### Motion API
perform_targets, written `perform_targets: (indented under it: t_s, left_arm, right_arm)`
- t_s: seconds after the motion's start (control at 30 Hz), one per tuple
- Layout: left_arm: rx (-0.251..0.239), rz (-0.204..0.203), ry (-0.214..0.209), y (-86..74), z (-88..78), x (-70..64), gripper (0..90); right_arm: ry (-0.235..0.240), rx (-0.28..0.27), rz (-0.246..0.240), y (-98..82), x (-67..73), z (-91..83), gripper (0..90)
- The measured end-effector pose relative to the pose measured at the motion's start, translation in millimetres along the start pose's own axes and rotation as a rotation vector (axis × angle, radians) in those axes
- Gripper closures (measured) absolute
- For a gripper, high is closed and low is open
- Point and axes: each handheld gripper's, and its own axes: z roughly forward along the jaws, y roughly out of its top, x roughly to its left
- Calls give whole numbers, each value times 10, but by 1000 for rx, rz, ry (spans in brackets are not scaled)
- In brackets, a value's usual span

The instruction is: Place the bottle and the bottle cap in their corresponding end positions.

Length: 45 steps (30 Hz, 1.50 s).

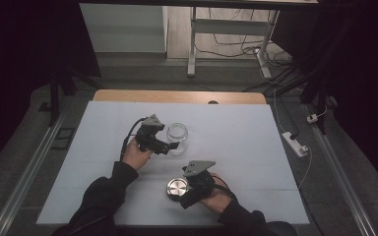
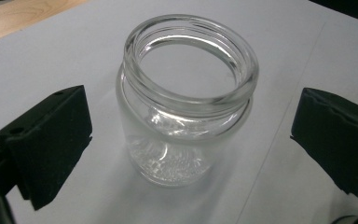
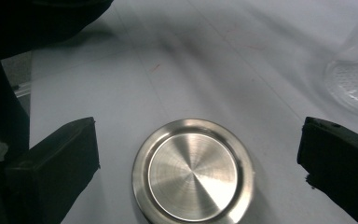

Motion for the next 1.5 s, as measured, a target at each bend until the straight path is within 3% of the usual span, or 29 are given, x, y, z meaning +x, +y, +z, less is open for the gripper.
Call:
perform_targets:
  t_s: [0.23,0.63,1.5]
  left_arm:
    - [13,-1,-6,-37,-19,-42,0]
    - [48,35,9,-80,-100,-152,0]
    - [45,5,-33,-215,-411,-305,0]
  right_arm:
    - [-24,-13,7,-6,-52,-92,0]
    - [-61,-22,12,-23,-106,-188,0]
    - [-120,-36,55,-56,-207,-344,0]
